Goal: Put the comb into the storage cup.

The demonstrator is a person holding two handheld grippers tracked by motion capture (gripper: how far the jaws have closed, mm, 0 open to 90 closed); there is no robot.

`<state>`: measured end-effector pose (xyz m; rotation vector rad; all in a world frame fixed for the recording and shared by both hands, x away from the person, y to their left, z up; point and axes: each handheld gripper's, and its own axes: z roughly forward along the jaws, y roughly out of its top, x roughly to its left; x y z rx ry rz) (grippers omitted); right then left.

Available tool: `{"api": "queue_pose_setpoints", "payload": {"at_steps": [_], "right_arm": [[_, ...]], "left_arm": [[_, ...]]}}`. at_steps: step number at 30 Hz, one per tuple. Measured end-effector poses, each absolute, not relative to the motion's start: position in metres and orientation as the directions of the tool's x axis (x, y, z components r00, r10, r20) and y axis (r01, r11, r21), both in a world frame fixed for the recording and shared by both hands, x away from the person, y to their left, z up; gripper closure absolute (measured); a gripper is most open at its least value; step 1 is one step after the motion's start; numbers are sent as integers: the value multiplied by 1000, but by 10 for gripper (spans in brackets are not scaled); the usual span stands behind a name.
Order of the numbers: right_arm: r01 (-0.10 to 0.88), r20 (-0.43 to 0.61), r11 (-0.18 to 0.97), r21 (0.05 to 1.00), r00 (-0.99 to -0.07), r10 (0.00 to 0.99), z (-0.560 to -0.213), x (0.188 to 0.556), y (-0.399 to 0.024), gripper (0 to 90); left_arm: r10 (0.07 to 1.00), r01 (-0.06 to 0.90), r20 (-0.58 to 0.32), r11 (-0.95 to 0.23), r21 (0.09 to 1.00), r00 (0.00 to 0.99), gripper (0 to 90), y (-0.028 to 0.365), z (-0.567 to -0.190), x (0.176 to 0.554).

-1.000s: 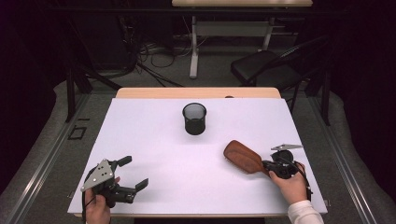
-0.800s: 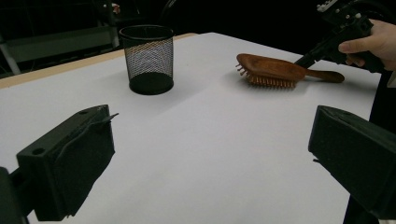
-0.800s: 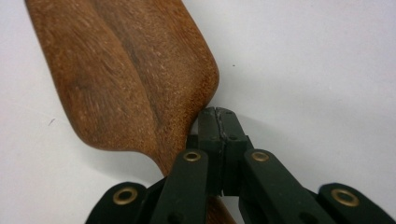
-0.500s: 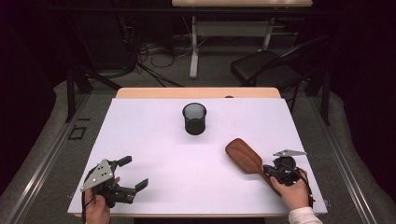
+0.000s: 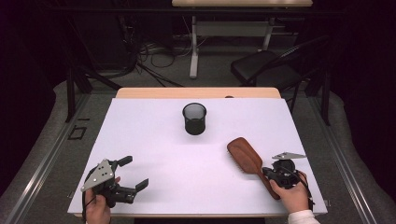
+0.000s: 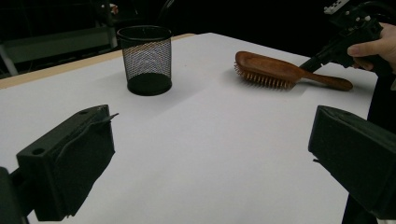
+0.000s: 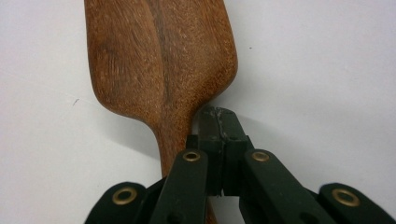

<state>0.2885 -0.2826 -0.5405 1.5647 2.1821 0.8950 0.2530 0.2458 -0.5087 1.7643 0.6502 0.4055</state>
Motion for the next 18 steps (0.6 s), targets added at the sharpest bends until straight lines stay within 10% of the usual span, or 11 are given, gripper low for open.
{"api": "queue_pose_setpoints", "payload": {"at_steps": [18], "right_arm": [[726,96,213,654,-359,928,-540,288,-281,888]], "left_arm": [[614,219,-56,-193,957,787,3,246,-509,253]]}}
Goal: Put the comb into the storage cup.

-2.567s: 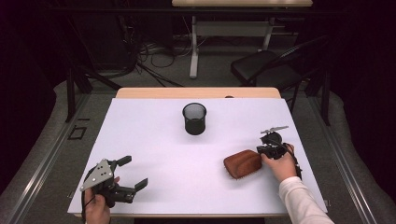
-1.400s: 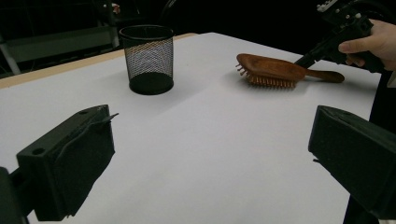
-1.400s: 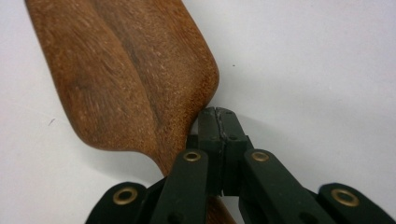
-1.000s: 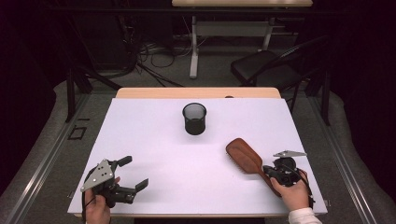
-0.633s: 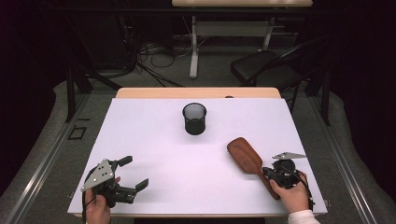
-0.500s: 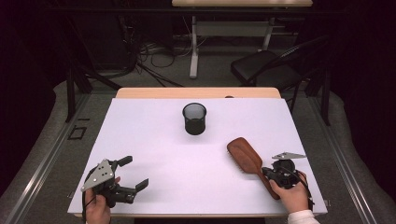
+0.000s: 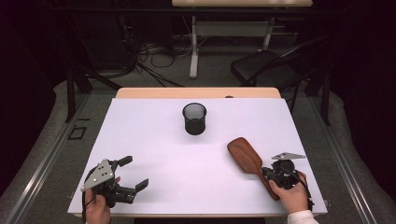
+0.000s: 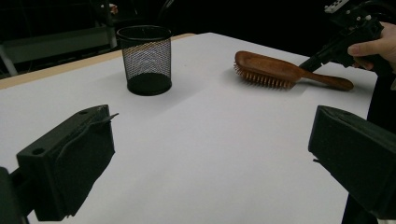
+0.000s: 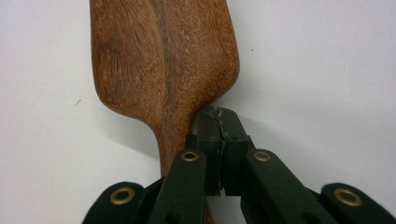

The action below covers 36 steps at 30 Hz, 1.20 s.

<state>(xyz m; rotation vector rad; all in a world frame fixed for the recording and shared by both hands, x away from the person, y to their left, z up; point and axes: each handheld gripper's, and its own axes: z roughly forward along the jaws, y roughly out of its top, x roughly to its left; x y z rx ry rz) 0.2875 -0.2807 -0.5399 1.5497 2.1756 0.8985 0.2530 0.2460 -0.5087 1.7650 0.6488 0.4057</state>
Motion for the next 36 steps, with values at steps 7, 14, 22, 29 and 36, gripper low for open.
{"api": "queue_pose_setpoints", "payload": {"at_steps": [7,14,22,29,36], "right_arm": [[719,88,211,662,-354,931,-539,287,-282,865],[715,90,201,670,-346,934,-537,287,-285,846],[696,90,178,695,-330,940,-532,285,-290,805],[670,63,194,716,-340,938,-528,282,-288,695],[634,59,192,749,-353,934,-524,279,-286,582]], "left_arm": [[615,217,-56,-190,957,786,3,246,-509,253],[612,218,-55,-194,956,789,3,246,-509,253],[613,219,-53,-198,956,788,3,246,-509,253],[615,218,-53,-197,956,787,3,246,-509,253],[613,218,-52,-198,956,788,3,246,-509,253]]}}
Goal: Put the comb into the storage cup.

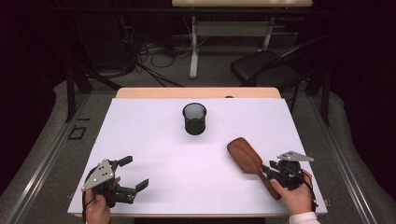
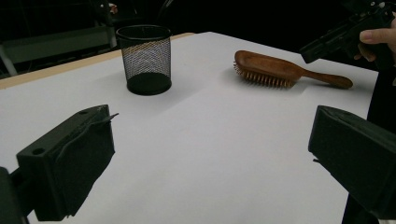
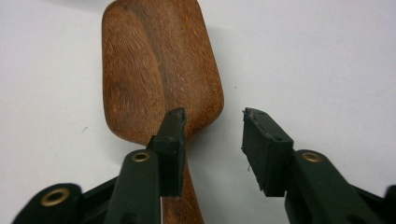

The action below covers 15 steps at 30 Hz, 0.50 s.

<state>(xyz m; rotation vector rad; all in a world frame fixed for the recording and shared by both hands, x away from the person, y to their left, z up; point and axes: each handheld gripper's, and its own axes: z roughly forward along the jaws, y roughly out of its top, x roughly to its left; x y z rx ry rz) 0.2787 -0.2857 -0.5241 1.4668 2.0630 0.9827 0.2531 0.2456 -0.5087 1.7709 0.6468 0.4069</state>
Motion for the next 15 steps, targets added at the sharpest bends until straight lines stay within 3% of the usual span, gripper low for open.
{"api": "queue_pose_setpoints", "payload": {"at_steps": [7,15], "right_arm": [[618,68,180,765,-356,932,-524,279,-285,458],[575,45,199,794,-383,923,-523,279,-281,408]], "left_arm": [[614,219,-53,-199,955,788,3,245,-509,253],[613,219,-53,-198,955,788,3,245,-509,253]]}}
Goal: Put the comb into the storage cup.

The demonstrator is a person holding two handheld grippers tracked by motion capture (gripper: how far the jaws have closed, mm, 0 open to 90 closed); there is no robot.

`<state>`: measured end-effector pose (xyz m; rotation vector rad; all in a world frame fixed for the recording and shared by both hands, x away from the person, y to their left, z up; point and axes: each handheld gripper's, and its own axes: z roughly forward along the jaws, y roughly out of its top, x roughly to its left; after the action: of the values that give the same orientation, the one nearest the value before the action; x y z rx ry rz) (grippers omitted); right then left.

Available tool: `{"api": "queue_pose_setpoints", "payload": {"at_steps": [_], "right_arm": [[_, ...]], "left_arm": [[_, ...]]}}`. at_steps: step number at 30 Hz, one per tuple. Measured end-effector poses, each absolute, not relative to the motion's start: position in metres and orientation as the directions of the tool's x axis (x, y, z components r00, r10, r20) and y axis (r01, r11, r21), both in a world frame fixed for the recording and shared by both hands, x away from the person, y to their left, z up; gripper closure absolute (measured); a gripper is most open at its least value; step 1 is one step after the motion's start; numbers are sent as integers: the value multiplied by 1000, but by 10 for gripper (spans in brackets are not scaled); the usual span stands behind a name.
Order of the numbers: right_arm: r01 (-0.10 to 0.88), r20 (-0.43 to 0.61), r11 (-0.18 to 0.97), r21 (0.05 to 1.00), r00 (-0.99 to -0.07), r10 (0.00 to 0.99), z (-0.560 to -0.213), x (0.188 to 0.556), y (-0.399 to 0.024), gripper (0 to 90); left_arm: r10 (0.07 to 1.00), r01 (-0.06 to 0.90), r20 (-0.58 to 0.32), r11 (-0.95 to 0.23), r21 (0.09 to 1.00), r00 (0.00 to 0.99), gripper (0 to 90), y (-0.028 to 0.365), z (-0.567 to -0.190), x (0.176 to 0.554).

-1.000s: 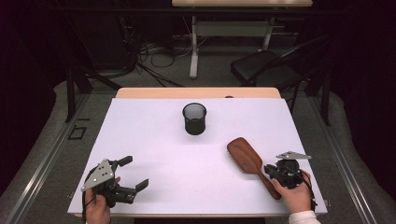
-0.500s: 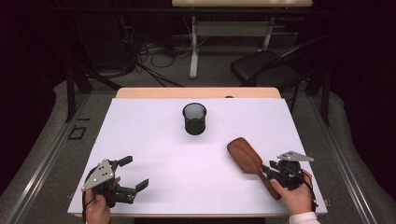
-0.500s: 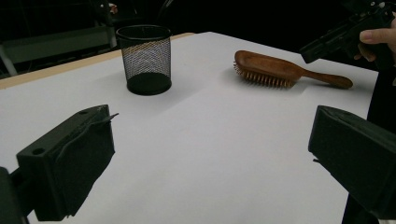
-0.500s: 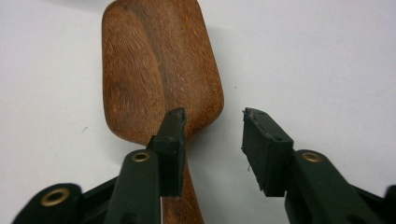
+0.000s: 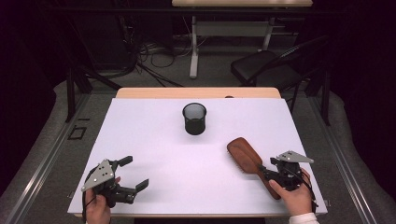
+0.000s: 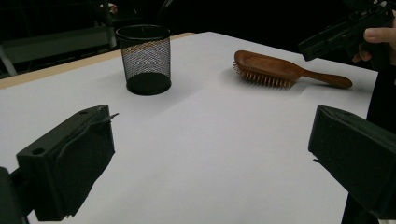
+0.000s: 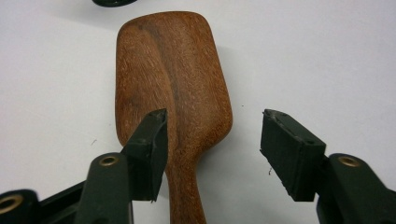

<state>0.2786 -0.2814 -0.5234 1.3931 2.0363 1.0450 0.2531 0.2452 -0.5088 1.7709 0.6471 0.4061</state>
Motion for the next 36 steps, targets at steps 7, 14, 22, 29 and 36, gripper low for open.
{"api": "queue_pose_setpoints", "payload": {"at_steps": [7,14,22,29,36], "right_arm": [[572,5,237,786,-389,921,-519,278,-274,336],[620,34,255,742,-415,909,-517,284,-273,191],[661,10,304,686,-426,904,-514,290,-270,112],[701,60,293,650,-432,900,-512,297,-270,45],[717,36,337,610,-450,892,-513,302,-265,32]], "left_arm": [[612,220,-56,-196,955,789,3,244,-510,253],[612,222,-58,-195,955,788,3,244,-510,253],[610,221,-56,-198,955,790,3,243,-510,253],[611,223,-57,-199,954,790,3,243,-510,253],[614,226,-59,-198,954,787,3,243,-510,253]]}}
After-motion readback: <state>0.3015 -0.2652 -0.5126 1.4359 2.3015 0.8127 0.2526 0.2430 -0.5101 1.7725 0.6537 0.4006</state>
